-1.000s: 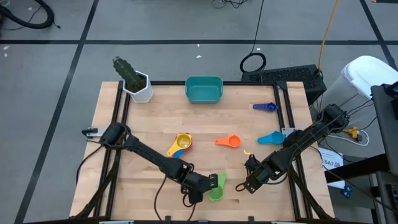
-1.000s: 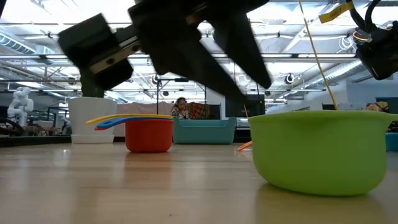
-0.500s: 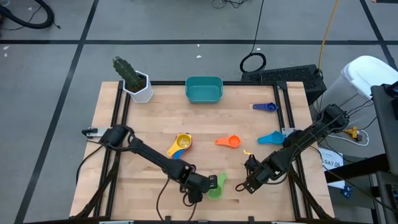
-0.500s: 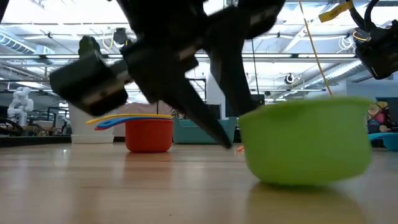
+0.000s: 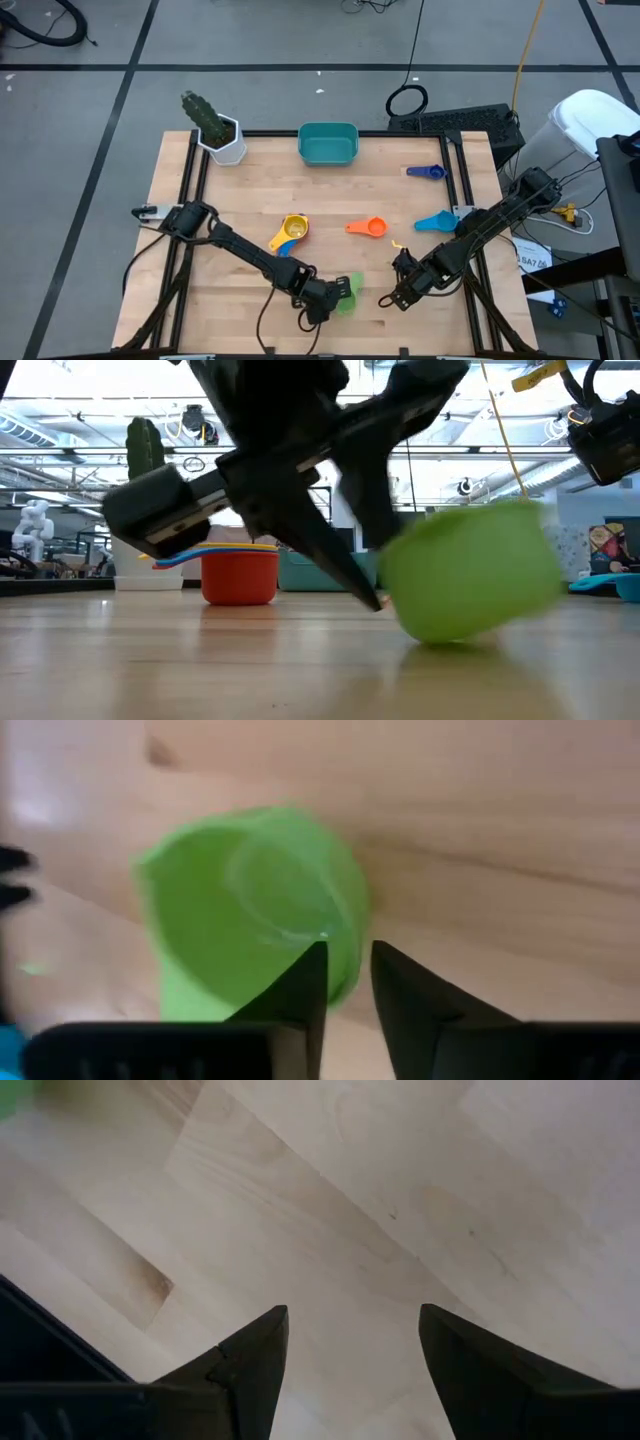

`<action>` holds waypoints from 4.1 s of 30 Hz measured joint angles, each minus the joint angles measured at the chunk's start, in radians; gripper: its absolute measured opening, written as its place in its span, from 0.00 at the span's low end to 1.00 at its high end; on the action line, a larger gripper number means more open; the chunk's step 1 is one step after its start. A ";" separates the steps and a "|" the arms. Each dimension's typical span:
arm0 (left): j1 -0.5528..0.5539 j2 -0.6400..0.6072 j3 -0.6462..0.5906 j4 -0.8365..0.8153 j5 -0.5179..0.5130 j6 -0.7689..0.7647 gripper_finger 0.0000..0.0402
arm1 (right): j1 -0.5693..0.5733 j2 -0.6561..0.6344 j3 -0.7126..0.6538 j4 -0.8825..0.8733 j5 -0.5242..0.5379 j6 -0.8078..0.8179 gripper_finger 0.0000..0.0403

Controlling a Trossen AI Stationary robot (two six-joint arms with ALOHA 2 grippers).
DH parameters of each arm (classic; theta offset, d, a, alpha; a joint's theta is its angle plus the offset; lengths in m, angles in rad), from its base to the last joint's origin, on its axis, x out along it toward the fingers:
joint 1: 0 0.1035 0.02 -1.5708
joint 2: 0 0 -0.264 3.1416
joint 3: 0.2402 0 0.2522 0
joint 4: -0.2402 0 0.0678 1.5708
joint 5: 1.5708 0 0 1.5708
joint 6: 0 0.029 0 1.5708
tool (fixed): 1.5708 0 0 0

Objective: Nest measuring cups in basket
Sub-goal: Stack the green measuring cup on the yellow measuring cup

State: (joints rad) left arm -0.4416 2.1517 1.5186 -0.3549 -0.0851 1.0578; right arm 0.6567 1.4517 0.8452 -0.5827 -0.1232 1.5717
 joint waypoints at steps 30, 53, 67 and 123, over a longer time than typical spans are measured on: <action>0.038 0.002 0.375 -0.241 -0.366 -0.748 0.02 | -0.058 0.000 0.000 -0.021 0.051 -0.230 0.54; 0.208 0.002 0.448 -0.654 -0.038 -0.976 0.02 | -0.066 0.000 0.143 0.164 0.525 -1.175 0.51; 0.192 0.002 0.448 -0.539 0.171 -0.910 0.02 | -0.081 -0.001 0.228 0.281 0.621 -1.510 0.49; 0.198 -0.006 0.538 -0.525 0.276 -0.852 0.10 | -0.086 0.002 0.180 0.084 0.604 -1.232 0.01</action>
State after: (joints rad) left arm -0.2436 2.1460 2.0567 -0.8802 0.1913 0.2061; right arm 0.5705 1.4536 1.0256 -0.4990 0.4807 0.3397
